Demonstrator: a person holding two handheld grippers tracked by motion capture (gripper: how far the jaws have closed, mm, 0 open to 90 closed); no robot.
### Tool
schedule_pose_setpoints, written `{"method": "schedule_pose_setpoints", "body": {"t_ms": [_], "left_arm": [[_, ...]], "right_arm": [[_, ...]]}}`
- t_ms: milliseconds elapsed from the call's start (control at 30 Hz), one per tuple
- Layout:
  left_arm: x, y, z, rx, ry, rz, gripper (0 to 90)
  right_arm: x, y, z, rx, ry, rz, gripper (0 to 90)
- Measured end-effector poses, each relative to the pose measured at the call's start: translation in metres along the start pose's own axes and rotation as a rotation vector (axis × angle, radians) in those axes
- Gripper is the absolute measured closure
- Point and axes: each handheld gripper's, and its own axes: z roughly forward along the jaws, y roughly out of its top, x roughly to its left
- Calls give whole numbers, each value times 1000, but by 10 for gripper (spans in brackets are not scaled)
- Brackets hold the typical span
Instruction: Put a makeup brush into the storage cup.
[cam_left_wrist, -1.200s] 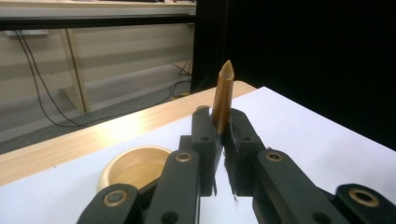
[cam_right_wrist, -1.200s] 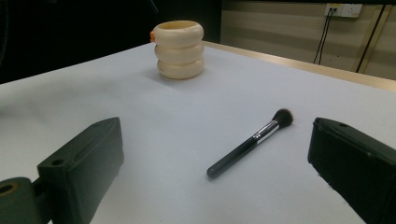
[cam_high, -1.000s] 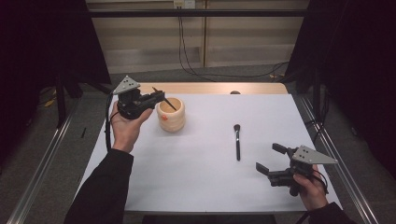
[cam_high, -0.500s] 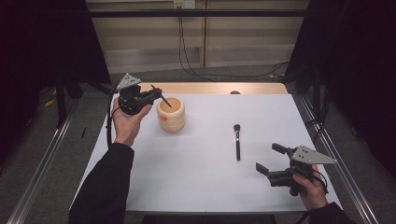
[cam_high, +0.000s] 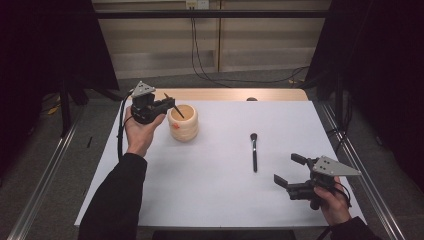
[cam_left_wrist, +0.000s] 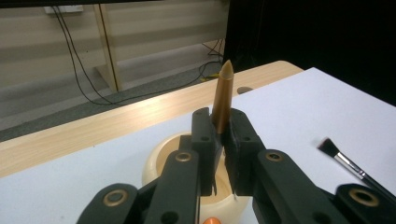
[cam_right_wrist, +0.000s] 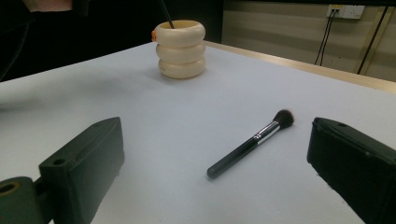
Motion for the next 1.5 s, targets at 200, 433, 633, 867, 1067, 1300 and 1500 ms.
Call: {"method": "schedule_pose_setpoints", "body": {"t_ms": [200, 433, 633, 867, 1067, 1300, 1500], "left_arm": [[3, -6, 2, 10, 7, -5, 834], [2, -14, 8, 34, 4, -11, 834], [0, -21, 15, 52, 9, -5, 834], [-1, -27, 21, 61, -2, -13, 834], [-3, -30, 25, 60, -5, -5, 833], [-3, -32, 26, 61, -11, -14, 832], [-1, -33, 26, 59, -15, -23, 825]], "right_arm": [[0, 0, 0, -1, 11, -3, 40], [0, 0, 0, -4, 1, -3, 40], [0, 0, 0, -6, 2, -3, 40], [0, 0, 0, -4, -1, -1, 40], [1, 0, 0, -4, 8, 0, 39], [1, 0, 0, -5, 9, -5, 38], [1, 0, 0, -3, 13, -9, 38]]}}
